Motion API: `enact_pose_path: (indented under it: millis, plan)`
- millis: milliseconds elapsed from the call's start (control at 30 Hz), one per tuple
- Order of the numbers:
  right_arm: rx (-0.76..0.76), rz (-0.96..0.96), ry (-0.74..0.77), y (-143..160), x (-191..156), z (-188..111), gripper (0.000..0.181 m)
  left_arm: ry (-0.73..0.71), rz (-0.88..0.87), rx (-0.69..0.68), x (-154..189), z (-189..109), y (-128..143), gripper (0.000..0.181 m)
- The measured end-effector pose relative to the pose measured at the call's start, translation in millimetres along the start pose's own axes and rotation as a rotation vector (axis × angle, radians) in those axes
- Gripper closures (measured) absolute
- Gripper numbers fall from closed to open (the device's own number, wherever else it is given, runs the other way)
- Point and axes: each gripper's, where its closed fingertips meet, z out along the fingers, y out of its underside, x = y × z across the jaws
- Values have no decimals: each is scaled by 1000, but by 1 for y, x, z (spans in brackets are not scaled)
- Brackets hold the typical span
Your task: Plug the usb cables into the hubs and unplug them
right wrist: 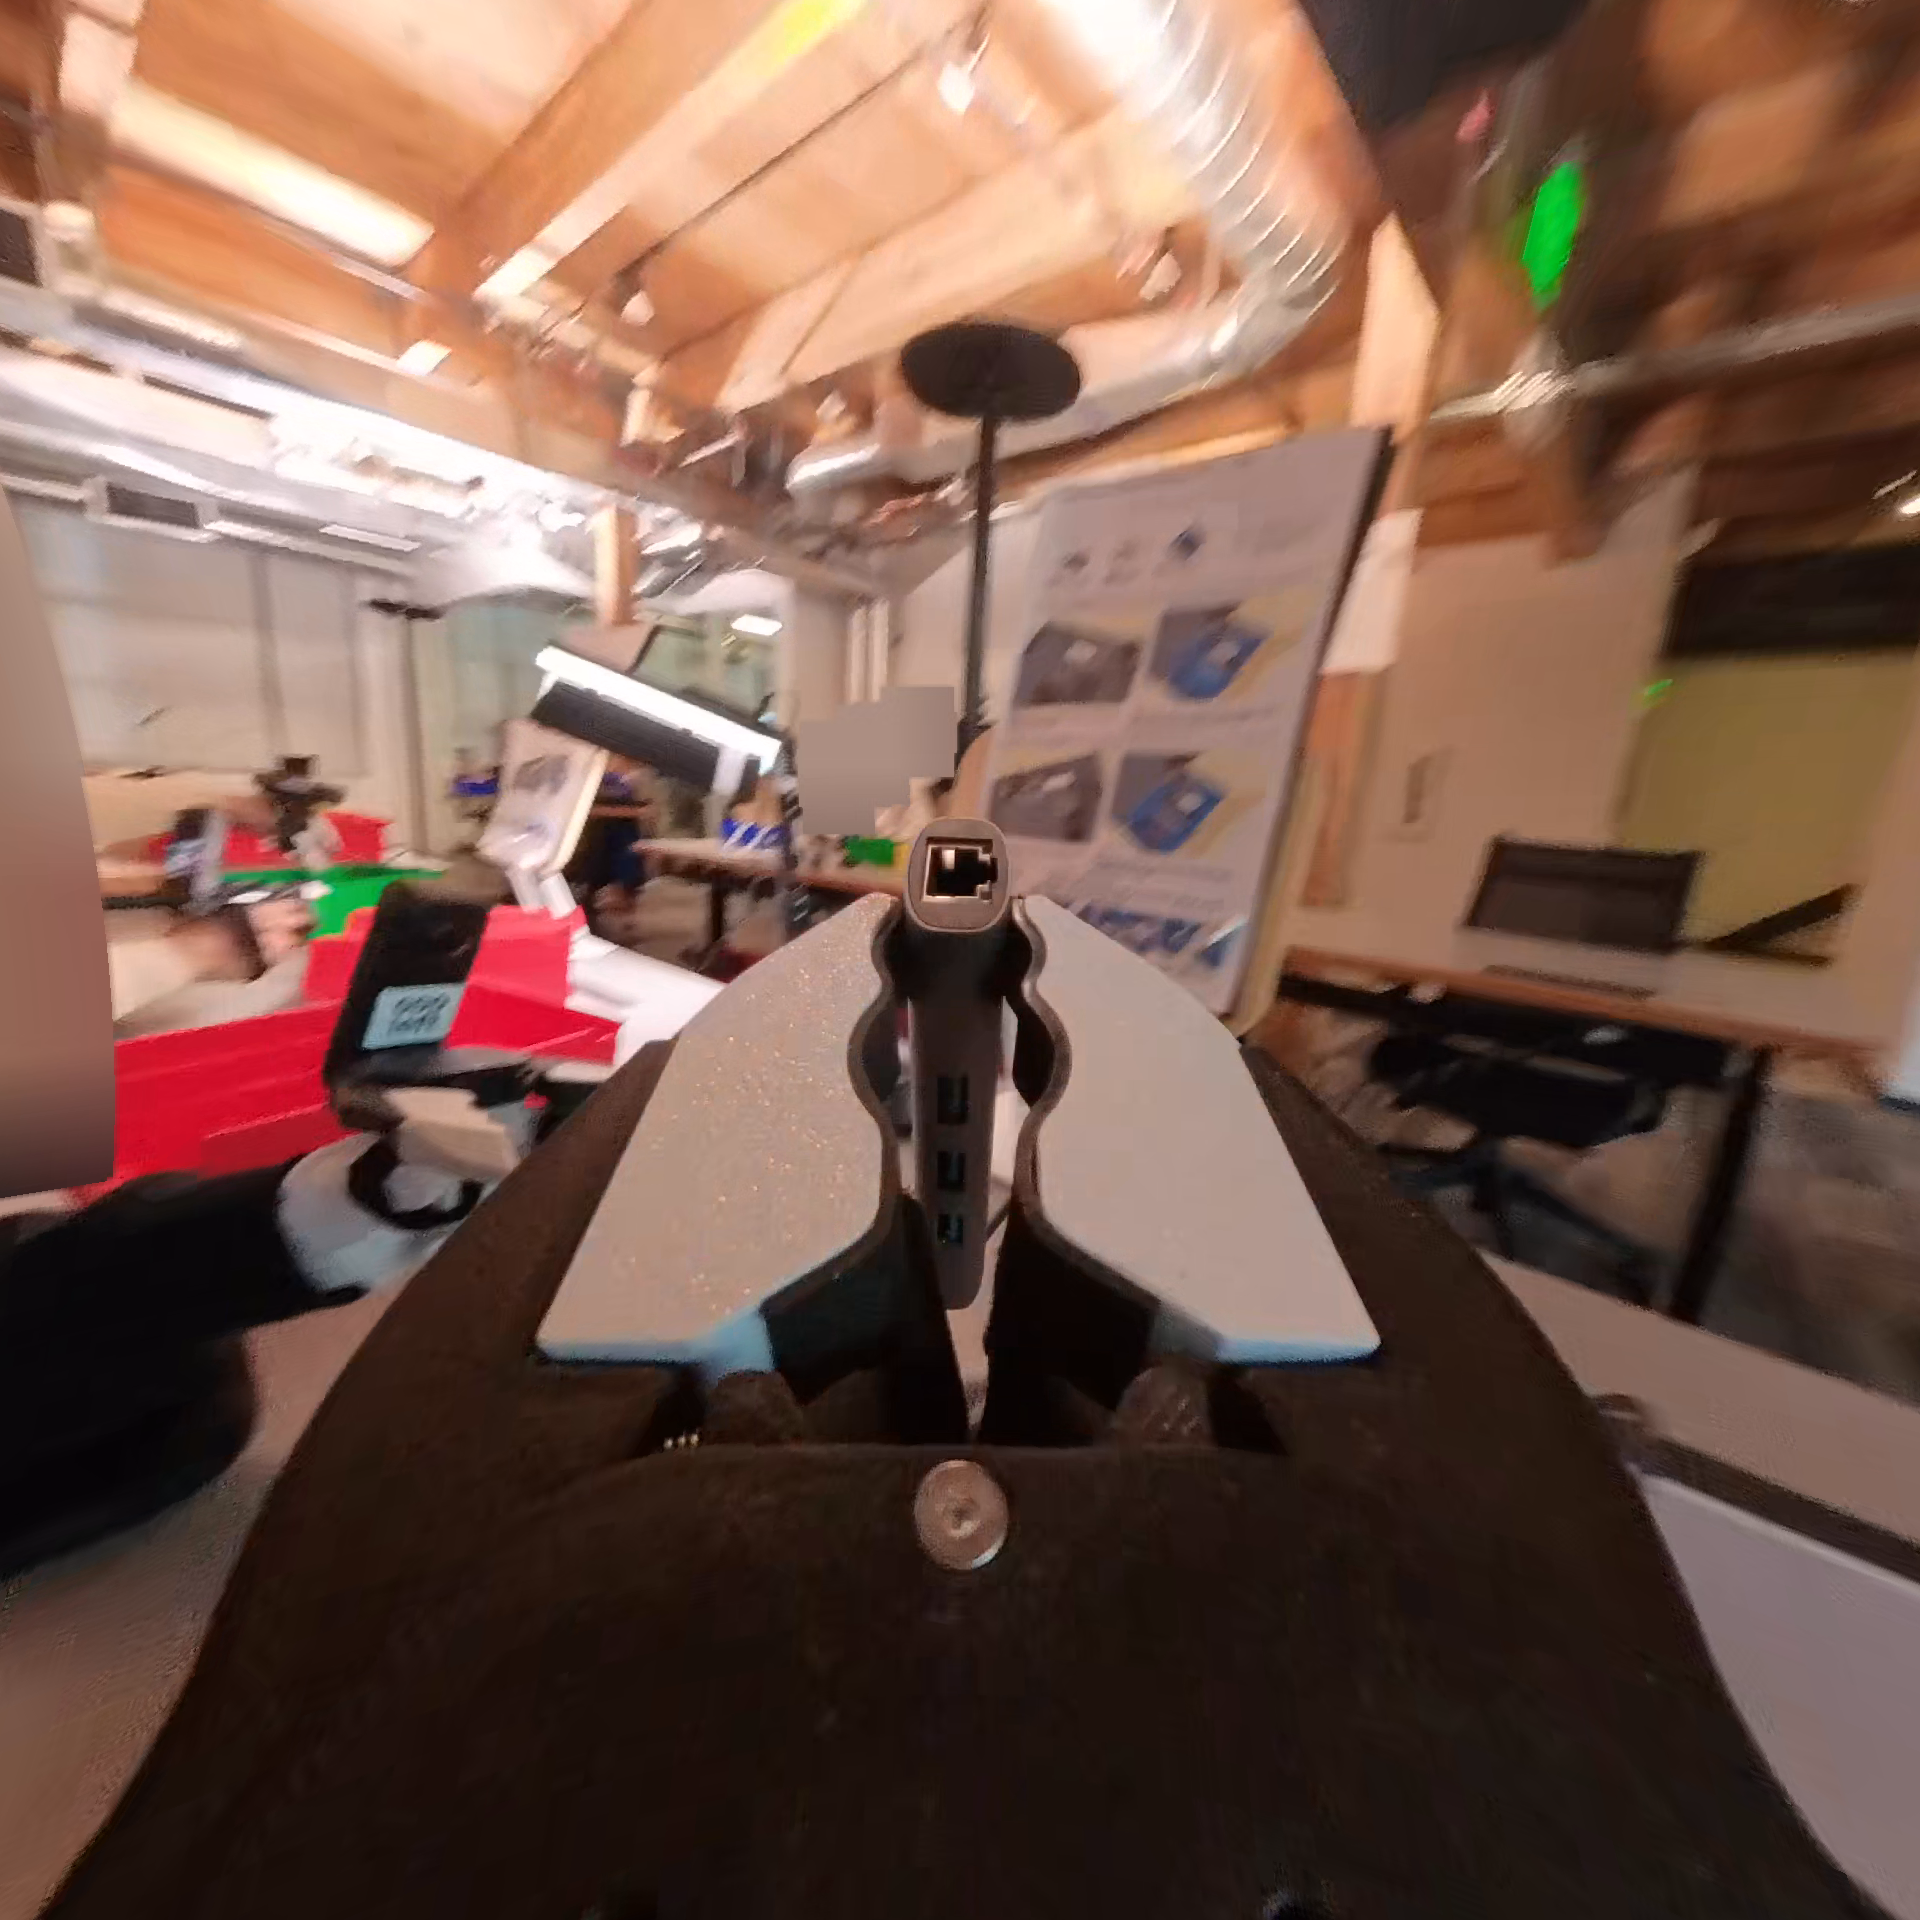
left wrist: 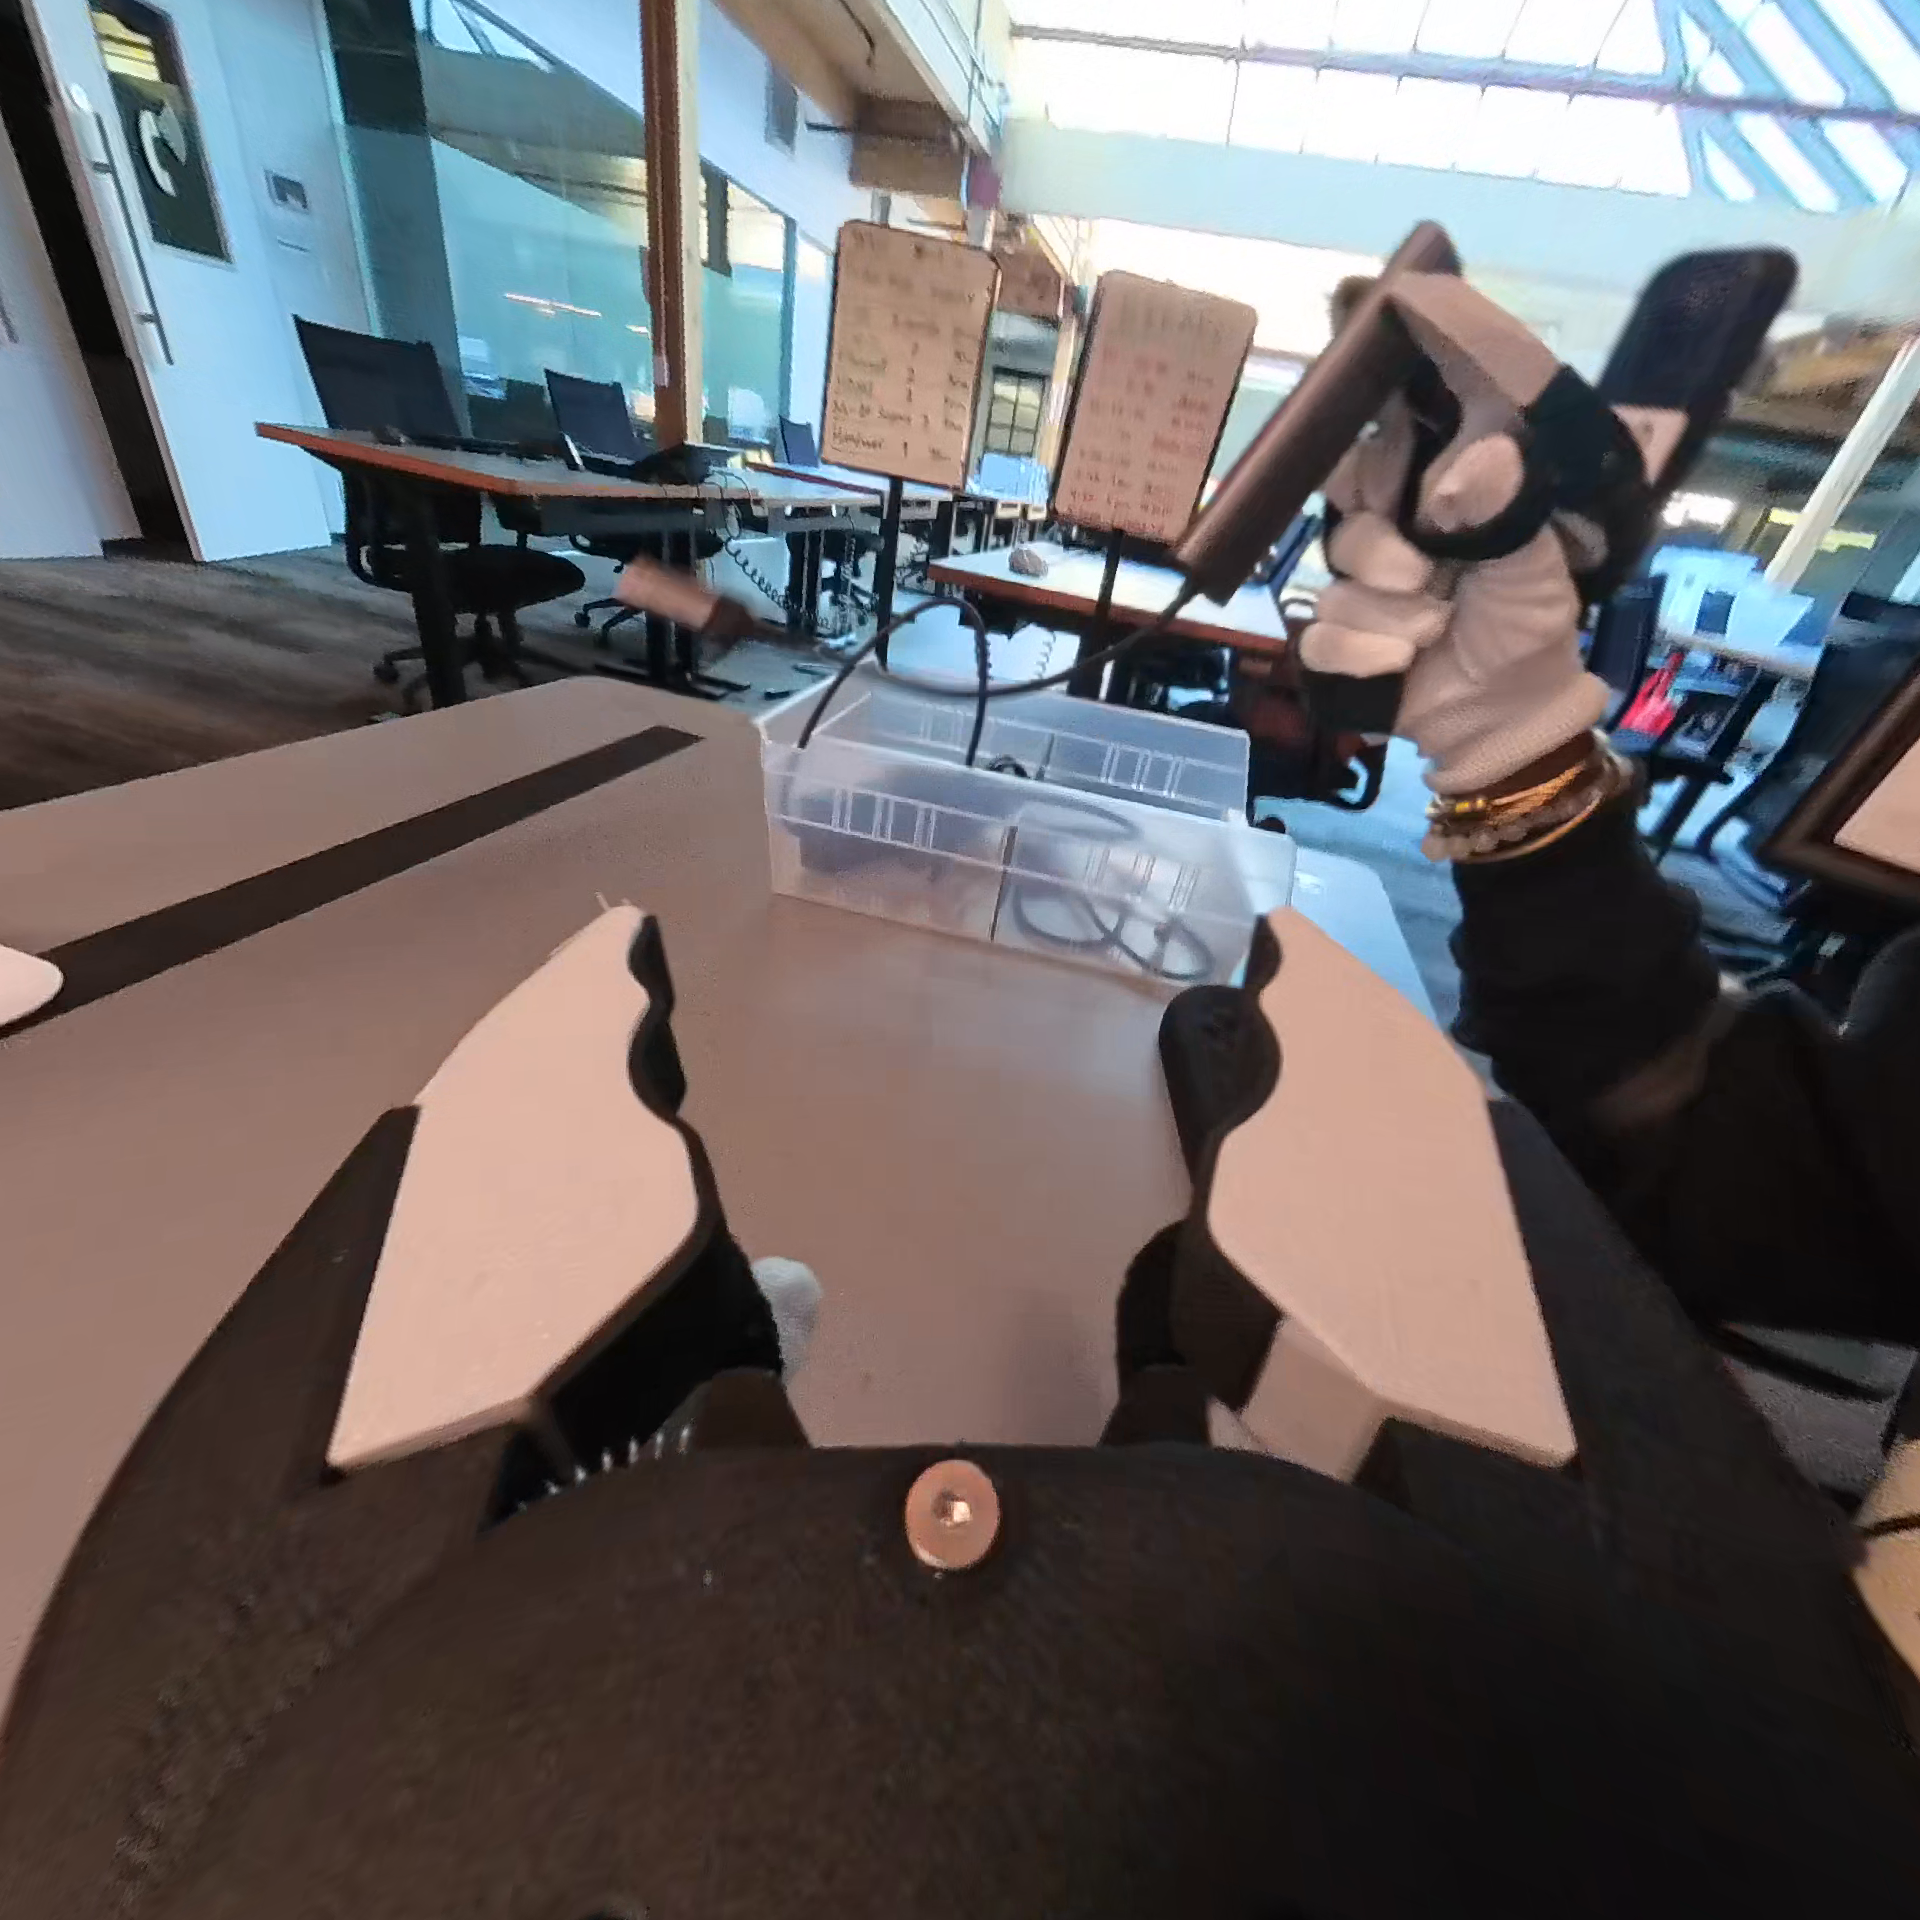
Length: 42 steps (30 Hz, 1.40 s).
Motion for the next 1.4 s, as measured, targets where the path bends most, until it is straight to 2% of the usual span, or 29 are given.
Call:
enact_pose_path:
  millis: [67,133,167,267,333,400,533,633,733,867,900,967,1067,1100,1133,1167,1200,1300,1400]
  plan:
    - [64,-56,78,-25,12,-20,163,-5,-40,10,-3,1,0,71]
    - [109,-122,156,-45,21,-37,164,-52,-68,-42,-12,3,10,68]
    - [125,-167,199,-53,25,-45,164,-64,-66,-93,-15,4,19,61]
    - [109,-304,346,-64,42,-64,164,-116,-19,-322,-28,3,59,56]
    - [75,-380,435,-63,59,-70,164,-125,10,-493,-35,-3,90,56]
    - [20,-428,497,-56,78,-70,164,-70,36,-572,-33,-5,110,56]
    - [-171,-444,498,-19,121,-47,164,-35,25,-611,-30,-5,122,67]
    - [-294,-487,398,14,141,-21,164,9,62,-577,-18,4,117,77]
    - [-380,-499,309,50,158,-1,164,31,133,-574,-10,15,119,76]
    - [-734,-267,334,136,191,-14,162,82,159,-622,-4,19,133,81]
    - [-754,-224,345,143,191,-17,156,81,169,-627,-5,18,135,83]
    - [-663,-178,345,132,185,-13,135,86,186,-619,-7,15,136,88]
    - [-545,-181,361,102,170,-8,127,84,162,-587,-10,15,132,93]
    - [-555,-194,376,97,166,-7,106,87,154,-582,-10,15,131,94]
    - [-597,-216,390,98,163,-7,74,91,150,-581,-10,14,131,96]
    - [-672,-245,361,104,153,-7,70,93,150,-584,-10,14,132,96]
    - [-704,-267,310,107,136,-3,72,99,150,-591,-10,14,133,96]
    - [-666,-225,-24,123,40,27,106,128,162,-611,-5,14,137,94]
    - [-754,-166,-322,175,-51,42,128,184,146,-618,4,13,138,98]
